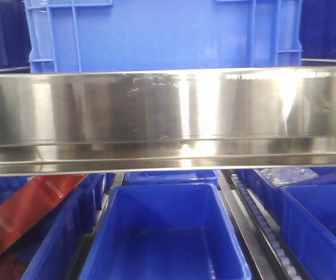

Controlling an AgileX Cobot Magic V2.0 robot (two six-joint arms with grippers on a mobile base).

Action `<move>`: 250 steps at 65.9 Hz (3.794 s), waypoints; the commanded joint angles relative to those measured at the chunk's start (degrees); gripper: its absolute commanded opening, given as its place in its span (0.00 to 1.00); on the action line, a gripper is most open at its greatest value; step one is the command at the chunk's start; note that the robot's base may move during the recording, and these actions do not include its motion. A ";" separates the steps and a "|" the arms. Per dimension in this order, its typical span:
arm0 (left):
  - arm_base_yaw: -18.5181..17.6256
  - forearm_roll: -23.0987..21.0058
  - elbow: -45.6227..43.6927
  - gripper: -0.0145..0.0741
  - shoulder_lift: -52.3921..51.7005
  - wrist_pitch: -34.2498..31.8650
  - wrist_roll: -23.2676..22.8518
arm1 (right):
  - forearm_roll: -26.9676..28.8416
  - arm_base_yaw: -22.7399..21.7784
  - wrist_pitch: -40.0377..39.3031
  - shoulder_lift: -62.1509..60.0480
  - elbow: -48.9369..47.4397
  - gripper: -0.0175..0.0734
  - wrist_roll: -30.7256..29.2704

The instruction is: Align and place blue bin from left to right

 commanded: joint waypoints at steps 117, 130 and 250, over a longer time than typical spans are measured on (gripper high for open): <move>-0.29 0.23 0.13 0.04 -0.34 -1.17 0.12 | 25.08 -39.61 -14.07 -43.48 53.22 0.10 -21.95; -0.29 0.23 0.13 0.04 -0.34 -1.21 0.12 | 26.68 -39.61 -12.93 -43.48 54.88 0.10 -23.44; 11.77 -19.94 8.52 0.04 -8.50 -0.38 30.28 | 31.38 -39.61 -17.68 -43.48 55.78 0.10 -28.28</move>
